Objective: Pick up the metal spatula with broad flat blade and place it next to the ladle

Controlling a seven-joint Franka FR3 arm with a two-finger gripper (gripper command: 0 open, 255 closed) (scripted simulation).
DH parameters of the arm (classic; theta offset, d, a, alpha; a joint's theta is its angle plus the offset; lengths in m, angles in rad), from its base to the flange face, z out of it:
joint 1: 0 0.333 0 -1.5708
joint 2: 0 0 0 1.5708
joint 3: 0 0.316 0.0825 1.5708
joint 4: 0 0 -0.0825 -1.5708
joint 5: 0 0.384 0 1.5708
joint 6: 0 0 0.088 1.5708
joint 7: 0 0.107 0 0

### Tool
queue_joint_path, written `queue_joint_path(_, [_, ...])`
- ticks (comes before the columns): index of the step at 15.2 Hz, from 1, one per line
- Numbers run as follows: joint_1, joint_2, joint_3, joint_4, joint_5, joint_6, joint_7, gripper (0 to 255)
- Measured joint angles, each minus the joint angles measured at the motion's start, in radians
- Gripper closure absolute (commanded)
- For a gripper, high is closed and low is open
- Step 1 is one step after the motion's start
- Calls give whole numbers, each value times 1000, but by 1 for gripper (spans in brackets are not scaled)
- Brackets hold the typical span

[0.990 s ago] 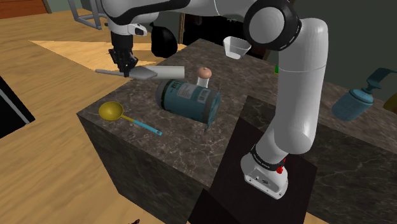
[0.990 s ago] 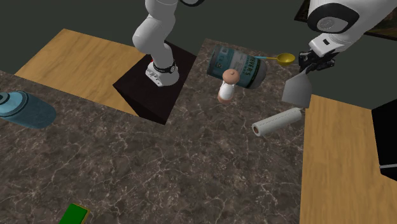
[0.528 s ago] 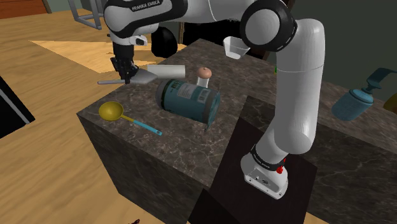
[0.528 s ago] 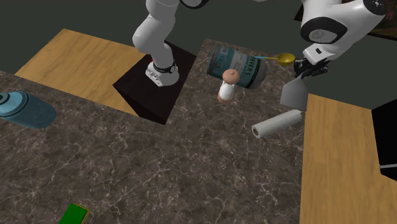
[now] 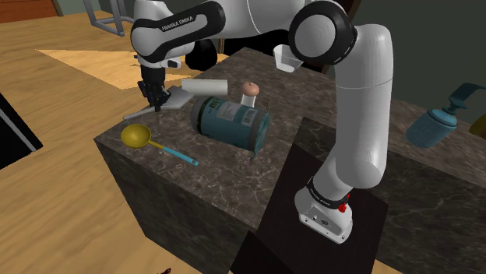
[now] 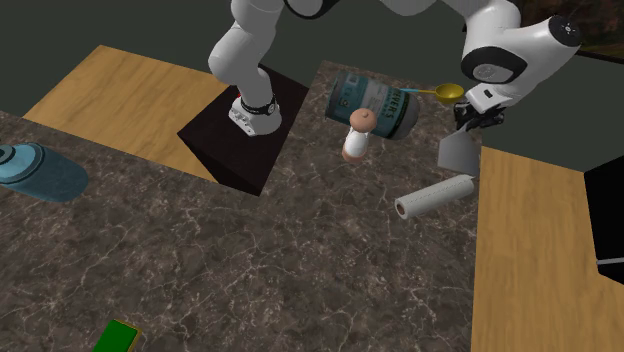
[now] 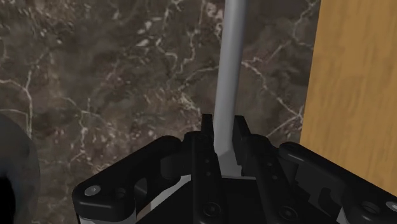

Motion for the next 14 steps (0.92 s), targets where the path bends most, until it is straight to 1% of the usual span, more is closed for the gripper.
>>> queue_joint_path(7, [0,9,-1,-3,-1,12,-1,255])
queue_joint_path(8, [0,9,-1,-3,-1,12,-1,0])
queue_joint_path(14, [0,10,-1,-3,-1,12,-1,0])
